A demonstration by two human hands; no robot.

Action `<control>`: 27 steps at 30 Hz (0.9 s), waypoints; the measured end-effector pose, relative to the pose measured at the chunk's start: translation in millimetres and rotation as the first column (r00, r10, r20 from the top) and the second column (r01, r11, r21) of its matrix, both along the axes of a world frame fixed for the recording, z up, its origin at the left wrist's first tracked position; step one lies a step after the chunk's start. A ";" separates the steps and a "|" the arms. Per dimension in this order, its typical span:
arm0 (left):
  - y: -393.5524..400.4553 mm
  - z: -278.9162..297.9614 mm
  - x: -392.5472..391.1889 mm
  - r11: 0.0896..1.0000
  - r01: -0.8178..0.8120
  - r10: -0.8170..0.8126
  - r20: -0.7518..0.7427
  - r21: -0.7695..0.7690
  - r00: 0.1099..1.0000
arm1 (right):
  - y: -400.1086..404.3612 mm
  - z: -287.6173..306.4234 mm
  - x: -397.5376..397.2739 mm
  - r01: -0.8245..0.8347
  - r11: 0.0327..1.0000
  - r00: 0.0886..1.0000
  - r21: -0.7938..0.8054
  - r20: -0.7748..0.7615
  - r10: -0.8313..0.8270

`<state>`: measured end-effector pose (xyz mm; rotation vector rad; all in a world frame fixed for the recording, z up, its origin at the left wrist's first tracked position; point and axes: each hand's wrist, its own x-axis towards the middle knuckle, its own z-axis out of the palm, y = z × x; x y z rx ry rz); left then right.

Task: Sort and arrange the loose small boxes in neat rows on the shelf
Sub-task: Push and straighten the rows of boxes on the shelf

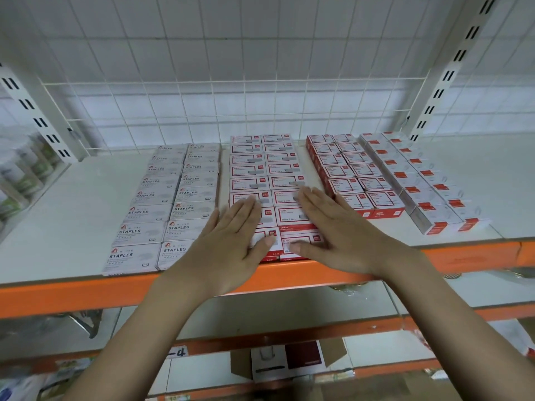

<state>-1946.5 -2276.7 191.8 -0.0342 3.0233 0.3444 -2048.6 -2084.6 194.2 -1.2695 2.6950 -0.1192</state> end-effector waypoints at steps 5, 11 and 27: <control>-7.1 -2.6 -0.6 0.998 0.049 -0.048 0.025 -0.035 0.999 | -3.3 -2.9 -8.8 -0.062 0.998 0.998 0.005 0.004 0.062; -5.7 -5.7 3.5 1.000 0.023 -0.023 -0.013 -0.003 1.000 | 0.7 -5.3 -4.4 -0.054 0.998 0.998 -0.036 -0.023 0.053; 8.5 6.7 47.9 0.954 -0.294 0.288 -0.086 -0.062 0.954 | 0.5 6.4 16.3 -0.125 0.989 0.991 -0.081 -0.068 0.119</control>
